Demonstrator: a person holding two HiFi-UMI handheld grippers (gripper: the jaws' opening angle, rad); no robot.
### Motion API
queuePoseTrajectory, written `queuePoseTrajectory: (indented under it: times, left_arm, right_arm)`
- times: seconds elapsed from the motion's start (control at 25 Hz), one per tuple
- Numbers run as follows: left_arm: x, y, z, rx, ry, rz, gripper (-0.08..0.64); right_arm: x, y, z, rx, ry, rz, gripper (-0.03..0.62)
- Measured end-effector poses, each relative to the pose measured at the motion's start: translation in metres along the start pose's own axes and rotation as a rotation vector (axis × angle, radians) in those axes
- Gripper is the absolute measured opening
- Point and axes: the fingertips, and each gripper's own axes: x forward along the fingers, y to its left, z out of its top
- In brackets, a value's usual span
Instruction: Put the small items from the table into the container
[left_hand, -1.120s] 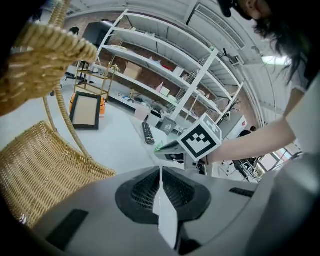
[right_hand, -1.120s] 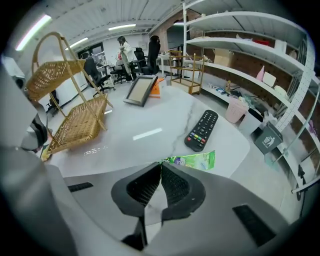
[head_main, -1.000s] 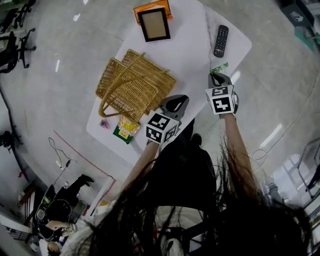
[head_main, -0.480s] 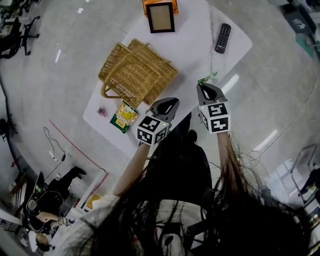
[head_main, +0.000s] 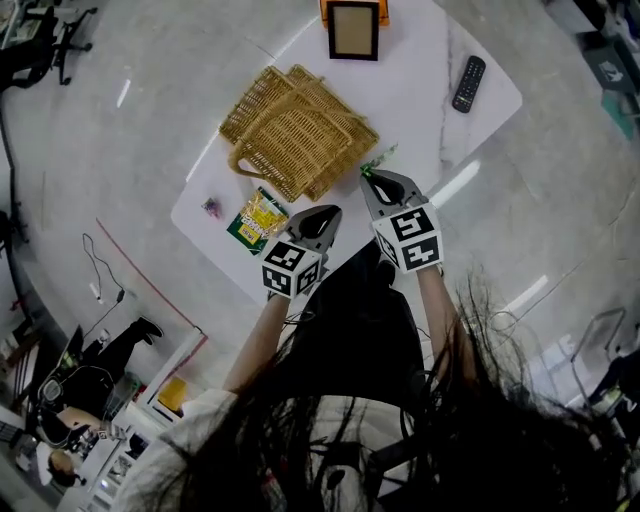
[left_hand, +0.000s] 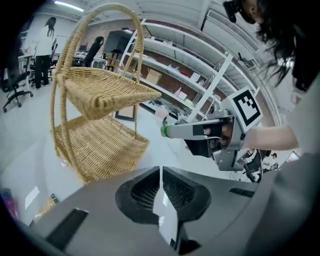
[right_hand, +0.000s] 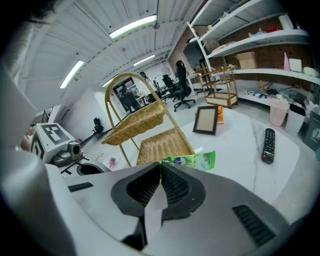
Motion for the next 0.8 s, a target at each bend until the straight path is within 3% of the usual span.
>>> queuePoseTrajectory:
  times: [0.24,0.48,0.56,0.64,0.8]
  left_arm:
    - [-0.018,0.011,-0.016,-0.034,-0.009,0.028,0.012]
    - [-0.028,0.023,-0.029,-0.06,-0.014,0.049,0.012]
    - [-0.03,0.025,-0.03,-0.065,-0.018,0.053,0.011]
    - [-0.029,0.027,-0.03,-0.069,-0.02,0.054,0.011]
    - [-0.028,0.025,-0.03,-0.073,-0.025,0.056,0.011]
  right_arm:
    - [0.042,0.027,-0.002,-0.082,0.038,0.078,0.023]
    - [0.075,0.03,-0.025,-0.161,0.147,0.085,0.025]
    - [0.081,0.027,-0.035,-0.149,0.18,0.09,0.032]
    - [0.083,0.023,-0.043,-0.113,0.205,0.099,0.134]
    - [0.074,0.018,-0.051,-0.057,0.207,0.096,0.149]
